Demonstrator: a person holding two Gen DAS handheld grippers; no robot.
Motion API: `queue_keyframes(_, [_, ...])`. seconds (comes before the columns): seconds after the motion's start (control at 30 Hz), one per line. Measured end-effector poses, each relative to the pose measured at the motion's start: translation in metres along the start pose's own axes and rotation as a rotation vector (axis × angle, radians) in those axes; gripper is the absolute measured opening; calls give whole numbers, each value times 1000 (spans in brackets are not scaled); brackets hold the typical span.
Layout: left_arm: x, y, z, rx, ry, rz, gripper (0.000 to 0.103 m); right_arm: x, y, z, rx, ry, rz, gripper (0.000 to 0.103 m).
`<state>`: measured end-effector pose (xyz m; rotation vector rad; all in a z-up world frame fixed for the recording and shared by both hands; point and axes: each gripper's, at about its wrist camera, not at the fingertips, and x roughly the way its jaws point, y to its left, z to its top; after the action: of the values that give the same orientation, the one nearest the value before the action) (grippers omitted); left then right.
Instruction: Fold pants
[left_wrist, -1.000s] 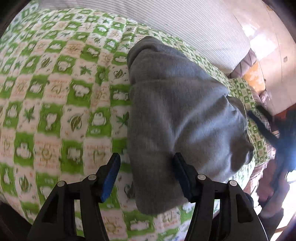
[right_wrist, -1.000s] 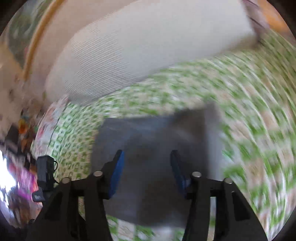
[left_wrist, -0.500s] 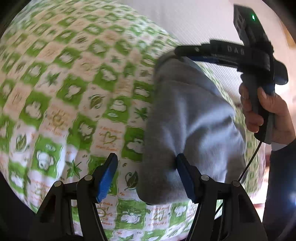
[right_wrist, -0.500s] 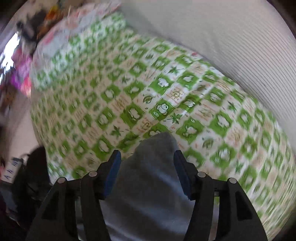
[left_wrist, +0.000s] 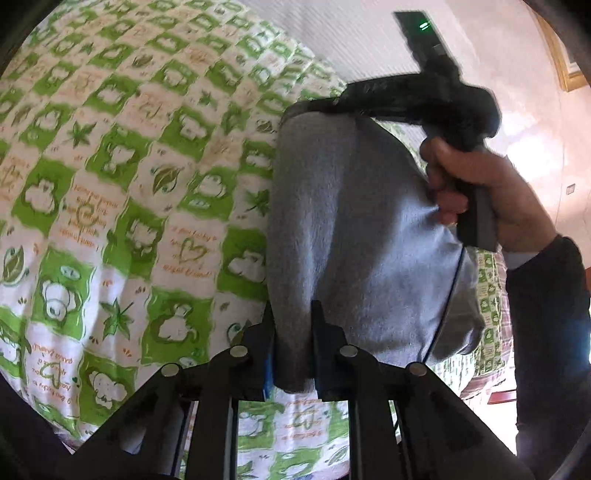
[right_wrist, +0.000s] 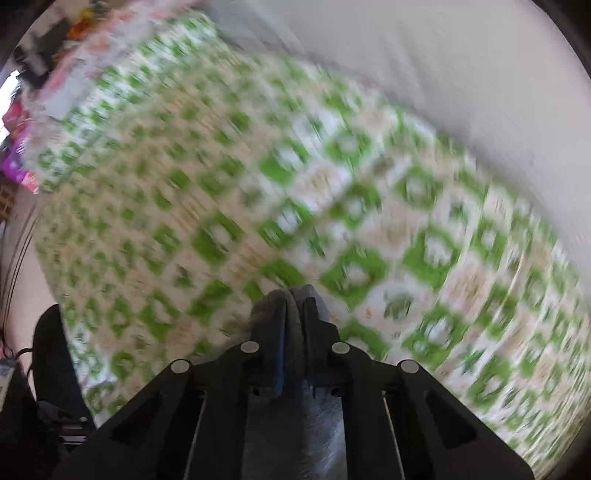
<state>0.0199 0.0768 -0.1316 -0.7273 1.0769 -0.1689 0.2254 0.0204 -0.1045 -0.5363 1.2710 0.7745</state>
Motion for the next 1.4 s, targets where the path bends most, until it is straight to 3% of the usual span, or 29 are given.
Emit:
queue_keyframes(0.1, [-14,-3,6,13,1,12,25,3,1,-9,40,-33,-6,15])
queue_keyframes(0.13, [-19,-3,9,15,-8,19,25,-8,2,-11,57,-58,-18,21])
queue_keyframes(0.2, [-27,-6,14,31,-32,36,28,-36,3,-22,78,-123,-27,48])
queue_keyframes(0.23, [-31,-6,17,34,-44,43,35,-55,5,-29,87,-175,-20,52])
queue_keyframes(0.3, [-36,-3,23,22,-54,31,45,-86,5,-52,121,-250,-14,60])
queue_keyframes(0.4, [-32,-10,28,21,-47,25,46,-124,-8,-105,227,-331,-23,68])
queue_keyframes(0.57, [-20,-19,38,18,-31,0,63,-154,-43,-190,451,-418,-135,74])
queue_keyframes(0.7, [-7,-24,43,41,2,21,66,-162,-56,-247,602,-462,-188,78])
queue_keyframes(0.87, [10,-28,44,63,44,78,67,-133,-75,-284,749,-412,-75,79])
queue_keyframes(0.93, [16,-27,44,59,56,74,73,-121,-79,-292,786,-392,-44,79])
queue_keyframes(1.03, [24,-25,45,56,75,74,77,-102,-82,-300,855,-416,111,79])
queue_keyframes(1.1, [29,-23,47,48,85,53,77,-85,-83,-302,902,-424,201,80])
queue_keyframes(1.2, [32,-24,48,61,81,41,74,-83,-72,-299,872,-457,170,77])
queue_keyframes(1.23, [31,-27,47,71,75,27,57,-83,-69,-297,861,-456,153,74])
queue_keyframes(1.3, [29,-35,46,104,61,19,48,-83,-66,-295,862,-464,166,58])
queue_keyframes(1.33, [27,-40,45,124,46,22,37,-85,-64,-296,864,-471,167,54])
queue_keyframes(1.4, [20,-46,43,155,14,26,25,-90,-66,-303,862,-484,164,41])
